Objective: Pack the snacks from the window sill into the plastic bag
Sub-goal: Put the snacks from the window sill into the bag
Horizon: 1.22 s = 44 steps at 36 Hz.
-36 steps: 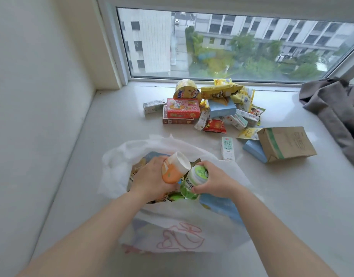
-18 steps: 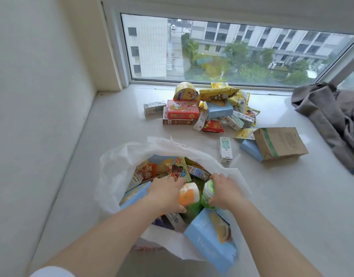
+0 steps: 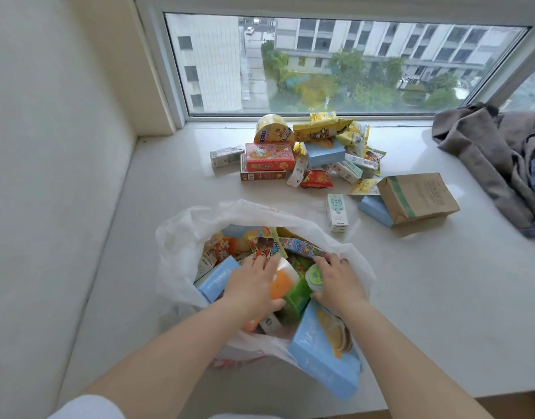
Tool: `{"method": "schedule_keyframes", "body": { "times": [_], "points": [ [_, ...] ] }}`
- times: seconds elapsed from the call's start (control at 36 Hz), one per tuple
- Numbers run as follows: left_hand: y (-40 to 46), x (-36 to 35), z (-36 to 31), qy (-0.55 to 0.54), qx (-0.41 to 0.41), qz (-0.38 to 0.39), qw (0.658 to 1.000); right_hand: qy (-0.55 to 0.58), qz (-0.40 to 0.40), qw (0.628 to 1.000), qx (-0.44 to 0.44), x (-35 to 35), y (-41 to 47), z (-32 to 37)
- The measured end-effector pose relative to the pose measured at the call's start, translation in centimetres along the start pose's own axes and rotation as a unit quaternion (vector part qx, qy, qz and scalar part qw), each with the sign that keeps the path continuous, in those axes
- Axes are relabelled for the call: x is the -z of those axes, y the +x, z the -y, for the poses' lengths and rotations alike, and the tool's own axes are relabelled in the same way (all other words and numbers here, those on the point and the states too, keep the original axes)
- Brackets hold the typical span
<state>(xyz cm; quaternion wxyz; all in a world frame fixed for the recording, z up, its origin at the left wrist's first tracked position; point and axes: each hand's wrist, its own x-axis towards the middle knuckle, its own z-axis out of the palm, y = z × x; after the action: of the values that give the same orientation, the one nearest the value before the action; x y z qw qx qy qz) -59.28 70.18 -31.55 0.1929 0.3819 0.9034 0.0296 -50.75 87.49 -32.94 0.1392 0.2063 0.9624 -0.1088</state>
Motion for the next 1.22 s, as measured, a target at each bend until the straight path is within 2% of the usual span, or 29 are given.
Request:
{"method": "schedule_keyframes", "body": {
  "times": [0.14, 0.22, 0.31, 0.42, 0.5, 0.64, 0.75, 0.89, 1.0, 1.22],
  "points": [
    [0.0, -0.8, 0.6, -0.051, -0.005, -0.021, 0.998, -0.033, -0.046, 0.997, 0.044, 0.5, -0.4, 0.2],
    [0.7, -0.7, 1.7, -0.07, 0.038, -0.038, 0.996, -0.057, -0.071, 0.995, 0.045, 0.6, -0.6, 0.3],
    [1.1, -0.5, 2.8, -0.044, 0.078, -0.045, 0.995, -0.079, -0.107, 0.99, 0.053, 0.6, -0.7, 0.2],
    [1.8, 0.1, 2.4, -0.007, 0.07, -0.044, 0.997, -0.083, -0.181, 0.978, 0.069, 0.9, -0.5, -0.5],
    [2.6, 1.2, 0.9, -0.062, 0.071, -0.064, 0.993, -0.032, -0.241, 0.967, 0.073, 1.1, 0.0, -0.8],
    [5.0, 3.9, -3.2, -0.07, 0.021, -0.166, 0.983, 0.084, -0.296, 0.951, 0.035, 2.5, 1.2, -2.3],
    [8.8, 5.6, -6.5, -0.069, 0.023, -0.167, 0.983, 0.113, -0.278, 0.953, 0.034, 4.1, 2.8, -5.7],
    [14.6, 6.7, -10.6, -0.078, 0.052, -0.137, 0.986, 0.103, -0.173, 0.98, 0.002, 5.5, 5.9, -11.7],
    [19.4, 6.1, -12.9, -0.109, 0.101, -0.083, 0.985, 0.044, -0.101, 0.994, -0.013, 6.2, 9.4, -15.8],
    [28.0, 3.2, -14.4, -0.139, 0.191, 0.026, 0.971, -0.031, -0.038, 0.999, -0.007, 6.9, 16.6, -20.2]
  ]
}}
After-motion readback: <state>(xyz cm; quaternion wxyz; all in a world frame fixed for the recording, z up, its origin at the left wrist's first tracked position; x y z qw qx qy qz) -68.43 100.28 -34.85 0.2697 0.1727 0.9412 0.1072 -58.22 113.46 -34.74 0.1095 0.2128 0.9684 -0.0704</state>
